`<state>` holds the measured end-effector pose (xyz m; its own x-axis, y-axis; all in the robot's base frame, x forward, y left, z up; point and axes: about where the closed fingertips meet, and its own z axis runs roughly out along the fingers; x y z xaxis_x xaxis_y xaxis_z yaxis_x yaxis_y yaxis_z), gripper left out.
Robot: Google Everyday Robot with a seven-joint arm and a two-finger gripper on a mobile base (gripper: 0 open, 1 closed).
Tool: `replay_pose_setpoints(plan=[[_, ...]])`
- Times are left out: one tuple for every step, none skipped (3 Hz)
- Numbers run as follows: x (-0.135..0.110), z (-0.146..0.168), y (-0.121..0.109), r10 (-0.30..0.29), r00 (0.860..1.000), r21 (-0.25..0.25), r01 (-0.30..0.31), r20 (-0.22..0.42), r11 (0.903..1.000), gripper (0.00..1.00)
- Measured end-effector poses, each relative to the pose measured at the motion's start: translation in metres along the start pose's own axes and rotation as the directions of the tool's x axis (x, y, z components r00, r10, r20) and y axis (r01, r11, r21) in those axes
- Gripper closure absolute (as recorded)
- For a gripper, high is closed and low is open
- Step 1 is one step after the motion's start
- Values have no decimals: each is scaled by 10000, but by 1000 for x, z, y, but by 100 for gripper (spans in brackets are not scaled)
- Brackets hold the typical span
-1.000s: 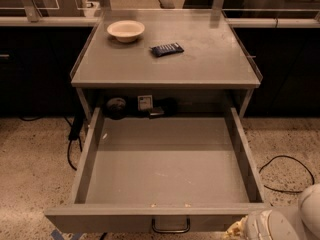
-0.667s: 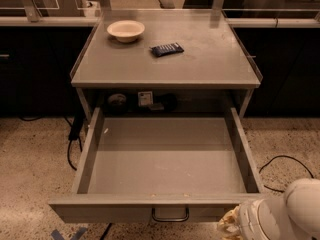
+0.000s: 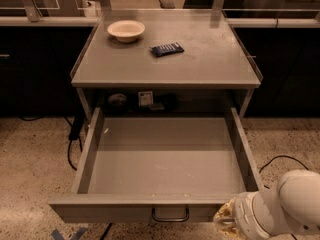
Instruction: Close top drawer
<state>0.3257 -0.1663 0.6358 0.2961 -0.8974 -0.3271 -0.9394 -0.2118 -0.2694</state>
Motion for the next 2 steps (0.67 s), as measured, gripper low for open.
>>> replay_pose_setpoints(plan=[[1, 3, -7, -234, 9997, -11, 234, 41, 9997, 100], [5, 10, -23, -732, 9973, 31, 732, -25, 9973, 100]])
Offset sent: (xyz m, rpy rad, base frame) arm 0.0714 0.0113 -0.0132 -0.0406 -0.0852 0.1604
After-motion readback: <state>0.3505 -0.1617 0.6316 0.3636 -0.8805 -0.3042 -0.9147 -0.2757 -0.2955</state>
